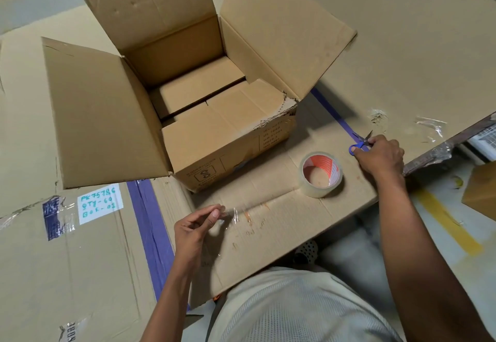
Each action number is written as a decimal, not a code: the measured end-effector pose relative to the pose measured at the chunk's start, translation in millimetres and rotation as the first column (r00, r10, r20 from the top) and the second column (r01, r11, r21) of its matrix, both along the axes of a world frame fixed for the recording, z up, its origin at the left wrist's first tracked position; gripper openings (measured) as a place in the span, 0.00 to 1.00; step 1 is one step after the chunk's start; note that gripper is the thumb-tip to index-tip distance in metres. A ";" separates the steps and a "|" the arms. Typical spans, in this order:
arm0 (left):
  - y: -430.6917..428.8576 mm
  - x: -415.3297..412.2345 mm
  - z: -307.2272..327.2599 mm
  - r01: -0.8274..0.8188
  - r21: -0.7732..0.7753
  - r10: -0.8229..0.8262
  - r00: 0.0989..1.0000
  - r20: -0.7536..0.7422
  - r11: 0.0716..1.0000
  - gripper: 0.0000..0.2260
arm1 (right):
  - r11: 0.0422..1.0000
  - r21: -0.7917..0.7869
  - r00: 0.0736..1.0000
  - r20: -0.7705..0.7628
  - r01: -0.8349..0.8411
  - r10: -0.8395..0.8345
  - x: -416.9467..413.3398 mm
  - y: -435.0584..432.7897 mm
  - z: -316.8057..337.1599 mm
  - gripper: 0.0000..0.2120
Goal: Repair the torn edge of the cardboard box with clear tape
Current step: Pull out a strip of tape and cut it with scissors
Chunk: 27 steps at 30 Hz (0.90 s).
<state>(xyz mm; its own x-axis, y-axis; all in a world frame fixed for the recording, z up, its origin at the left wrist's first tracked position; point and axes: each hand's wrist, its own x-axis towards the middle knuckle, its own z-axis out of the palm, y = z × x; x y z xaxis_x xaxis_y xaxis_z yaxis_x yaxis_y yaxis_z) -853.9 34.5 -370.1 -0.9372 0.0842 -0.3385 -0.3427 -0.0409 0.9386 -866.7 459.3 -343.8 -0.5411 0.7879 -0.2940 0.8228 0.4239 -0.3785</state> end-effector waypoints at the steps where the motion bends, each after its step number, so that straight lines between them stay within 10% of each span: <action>1: -0.4 -0.2 -1.2 -0.001 0.003 0.001 1.000 0.001 1.000 0.10 | 1.000 0.005 1.000 0.010 0.024 -0.024 -0.4 -1.0 0.0 0.30; 15: 1.4 1.6 -1.0 -0.027 0.026 0.027 1.000 0.001 0.999 0.13 | 0.980 -0.109 0.982 0.111 0.164 -0.152 -0.2 16.4 24.6 0.35; 23: 0.1 0.7 -4.5 -0.020 0.061 0.021 1.000 -0.011 0.998 0.12 | 0.963 -0.165 0.977 0.039 0.214 -0.210 7.0 15.8 28.2 0.20; 27: -3.5 0.2 -7.0 -0.005 0.062 0.006 1.000 -0.022 0.998 0.13 | 0.963 -0.113 0.965 -0.068 0.244 -0.252 15.6 5.4 26.7 0.31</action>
